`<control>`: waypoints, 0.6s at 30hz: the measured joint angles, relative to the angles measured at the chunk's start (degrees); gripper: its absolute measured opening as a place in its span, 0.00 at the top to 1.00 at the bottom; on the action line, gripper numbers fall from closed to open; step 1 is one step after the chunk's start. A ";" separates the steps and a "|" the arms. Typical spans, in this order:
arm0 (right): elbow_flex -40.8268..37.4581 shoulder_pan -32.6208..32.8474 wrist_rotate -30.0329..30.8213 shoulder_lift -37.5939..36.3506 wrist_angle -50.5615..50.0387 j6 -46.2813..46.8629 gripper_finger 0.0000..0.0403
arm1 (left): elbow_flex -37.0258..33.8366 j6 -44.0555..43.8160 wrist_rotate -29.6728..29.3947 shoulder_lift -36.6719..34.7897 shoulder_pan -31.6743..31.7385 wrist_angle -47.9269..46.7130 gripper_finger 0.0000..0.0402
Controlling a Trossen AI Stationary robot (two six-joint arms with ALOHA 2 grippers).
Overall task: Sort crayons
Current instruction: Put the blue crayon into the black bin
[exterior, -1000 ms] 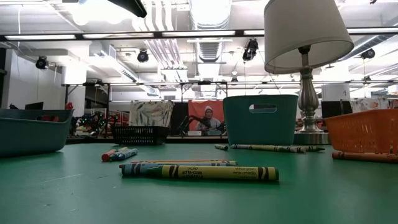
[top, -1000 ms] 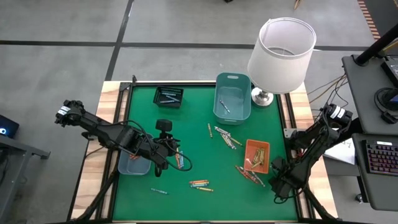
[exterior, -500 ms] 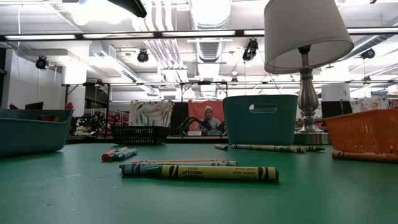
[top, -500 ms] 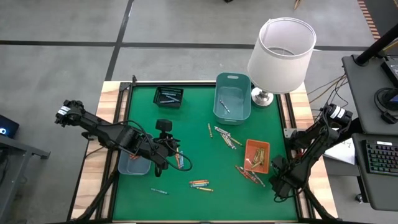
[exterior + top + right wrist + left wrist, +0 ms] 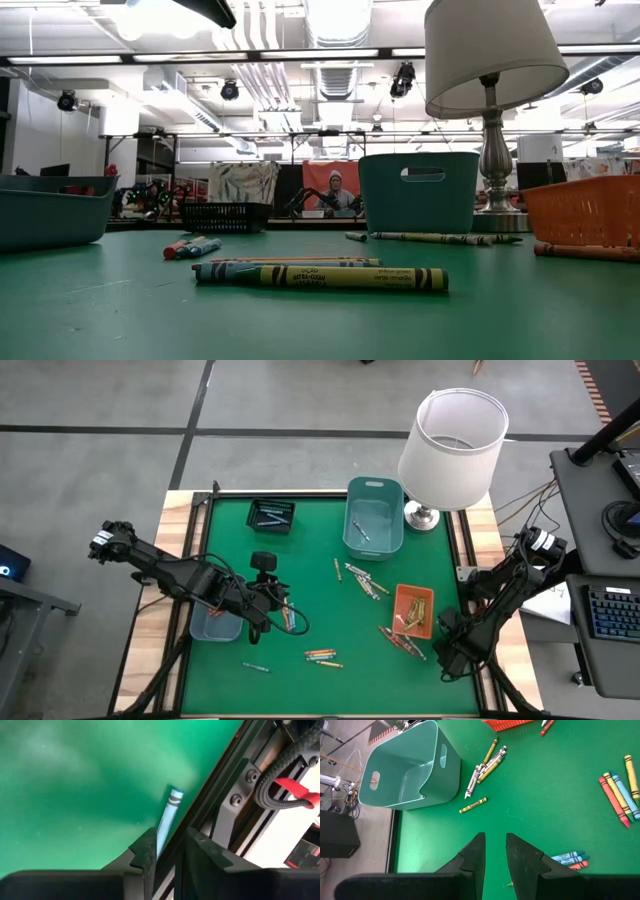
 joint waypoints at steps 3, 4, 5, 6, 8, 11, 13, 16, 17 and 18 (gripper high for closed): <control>-0.50 0.00 1.55 0.00 0.72 -0.08 0.76 | 0.00 0.00 0.00 0.00 -0.01 -0.01 0.85; -0.66 0.00 1.84 0.00 1.23 -0.12 0.76 | 0.00 0.00 0.00 0.00 -0.01 0.01 0.85; -0.81 0.00 2.09 0.00 1.47 -0.12 0.76 | 0.00 0.00 0.00 0.00 -0.01 -0.01 0.85; -0.98 0.00 2.13 0.00 1.43 -0.06 0.76 | 0.00 0.00 0.00 0.00 -0.01 0.01 0.85; -1.28 0.00 2.13 0.02 1.54 -0.07 0.76 | 0.00 0.00 0.00 0.00 -0.01 -0.01 0.85; -1.94 0.00 2.13 0.02 2.06 -0.10 0.76 | 0.00 0.00 0.00 0.00 0.00 0.00 0.85; -2.46 0.00 2.15 0.02 2.83 -0.11 0.76 | 0.00 0.00 0.00 0.00 -0.01 -0.01 0.85; -3.20 0.00 2.51 0.02 4.49 -0.15 0.76 | 0.00 0.00 0.00 0.00 -0.01 -0.01 0.85; -3.38 0.00 2.57 0.02 5.30 -0.19 0.76 | 0.00 0.00 0.00 0.00 0.01 0.01 0.85; -3.65 0.00 2.59 0.02 6.11 -0.24 0.76 | 0.00 0.00 0.00 0.00 -0.01 -0.01 0.85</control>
